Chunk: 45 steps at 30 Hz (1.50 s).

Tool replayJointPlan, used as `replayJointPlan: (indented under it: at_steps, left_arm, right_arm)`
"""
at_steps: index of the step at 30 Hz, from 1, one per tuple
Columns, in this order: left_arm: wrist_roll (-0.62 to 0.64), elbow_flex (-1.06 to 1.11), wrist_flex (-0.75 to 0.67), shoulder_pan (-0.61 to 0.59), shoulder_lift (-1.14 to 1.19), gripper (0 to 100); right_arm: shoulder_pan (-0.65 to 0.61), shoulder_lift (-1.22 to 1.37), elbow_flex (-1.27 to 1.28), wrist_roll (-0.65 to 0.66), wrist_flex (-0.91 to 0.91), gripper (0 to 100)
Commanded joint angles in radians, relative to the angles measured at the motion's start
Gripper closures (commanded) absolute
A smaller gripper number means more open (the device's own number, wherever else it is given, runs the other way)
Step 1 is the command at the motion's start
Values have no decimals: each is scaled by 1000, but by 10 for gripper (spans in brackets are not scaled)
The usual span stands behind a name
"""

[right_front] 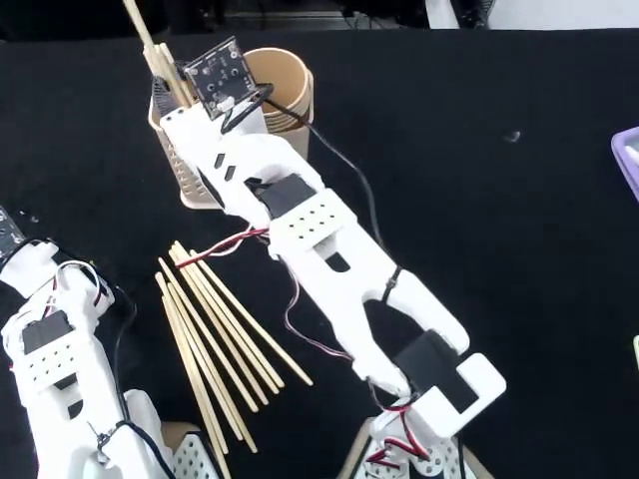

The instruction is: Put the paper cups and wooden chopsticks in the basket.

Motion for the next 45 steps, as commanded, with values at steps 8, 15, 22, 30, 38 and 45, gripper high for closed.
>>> replayJointPlan:
  at_steps: [8, 15, 22, 30, 38, 45]
  left_arm:
    - [8, -13, -20, -8, -18, 866]
    - [8, -13, -20, -8, -18, 866]
    - [8, -12, -20, -8, -18, 866]
    - [8, -10, -20, -8, -18, 866]
    - [8, -10, -20, -8, -18, 866]
    - [8, -10, -20, -7, -18, 866]
  right_arm:
    - [-25, -288, -22, -9, 173, 857]
    - [-146, -549, -22, -3, 525, 890]
    - [-164, -704, 51, -3, 982, 889]
    - [-166, -713, 607, -2, 783, 857]
    - [-281, -653, 998, -12, 299, 770]
    - [-292, -311, 812, -5, 301, 797]
